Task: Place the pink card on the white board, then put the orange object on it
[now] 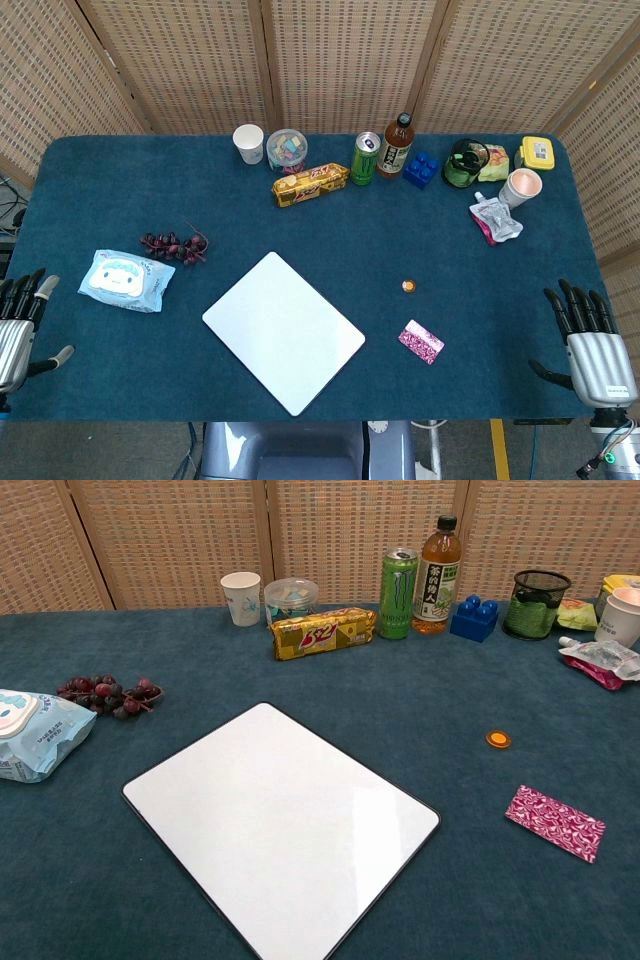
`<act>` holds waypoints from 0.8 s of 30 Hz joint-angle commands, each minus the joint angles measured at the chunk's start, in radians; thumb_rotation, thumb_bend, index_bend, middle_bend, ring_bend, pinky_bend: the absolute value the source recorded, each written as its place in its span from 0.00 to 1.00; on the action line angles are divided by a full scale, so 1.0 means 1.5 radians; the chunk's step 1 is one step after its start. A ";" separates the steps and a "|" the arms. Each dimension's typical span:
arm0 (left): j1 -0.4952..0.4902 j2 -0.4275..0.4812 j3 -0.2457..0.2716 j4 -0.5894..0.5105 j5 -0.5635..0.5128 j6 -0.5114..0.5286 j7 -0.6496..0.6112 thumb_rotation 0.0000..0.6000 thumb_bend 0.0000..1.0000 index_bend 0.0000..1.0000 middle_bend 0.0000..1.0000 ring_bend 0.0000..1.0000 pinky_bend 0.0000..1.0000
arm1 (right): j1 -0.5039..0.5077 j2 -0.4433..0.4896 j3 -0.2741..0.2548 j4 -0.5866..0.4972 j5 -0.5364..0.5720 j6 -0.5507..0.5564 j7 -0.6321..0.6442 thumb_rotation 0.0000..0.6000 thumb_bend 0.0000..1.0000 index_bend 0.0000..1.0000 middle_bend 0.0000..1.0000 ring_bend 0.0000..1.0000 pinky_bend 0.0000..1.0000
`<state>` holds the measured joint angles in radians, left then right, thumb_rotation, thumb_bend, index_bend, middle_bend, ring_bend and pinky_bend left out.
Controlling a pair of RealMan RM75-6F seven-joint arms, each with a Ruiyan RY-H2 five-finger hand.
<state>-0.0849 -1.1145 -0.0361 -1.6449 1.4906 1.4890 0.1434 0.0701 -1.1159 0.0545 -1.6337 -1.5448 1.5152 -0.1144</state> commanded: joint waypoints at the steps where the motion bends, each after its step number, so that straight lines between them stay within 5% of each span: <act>1: 0.001 0.000 0.000 0.000 0.002 0.005 -0.001 1.00 0.00 0.00 0.00 0.00 0.00 | 0.000 0.002 -0.002 0.001 -0.002 -0.001 0.003 1.00 0.00 0.00 0.00 0.00 0.00; 12: 0.004 -0.005 0.001 0.003 0.013 0.017 0.002 1.00 0.00 0.00 0.00 0.00 0.00 | 0.023 -0.002 -0.025 0.004 -0.048 -0.040 -0.010 1.00 0.00 0.00 0.00 0.00 0.00; 17: 0.001 -0.007 0.000 0.008 0.019 0.015 -0.006 1.00 0.00 0.00 0.00 0.00 0.00 | 0.114 0.013 -0.047 0.008 -0.125 -0.165 -0.011 1.00 0.00 0.00 0.00 0.00 0.00; 24: 0.002 -0.009 -0.008 0.006 0.006 0.019 -0.005 1.00 0.00 0.00 0.00 0.00 0.00 | 0.248 0.012 -0.030 0.034 -0.172 -0.328 -0.036 1.00 0.00 0.05 0.00 0.00 0.00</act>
<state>-0.0823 -1.1278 -0.0475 -1.6355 1.5002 1.5171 0.1357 0.3737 -1.0970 0.0009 -1.6048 -1.7673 1.1025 -0.1418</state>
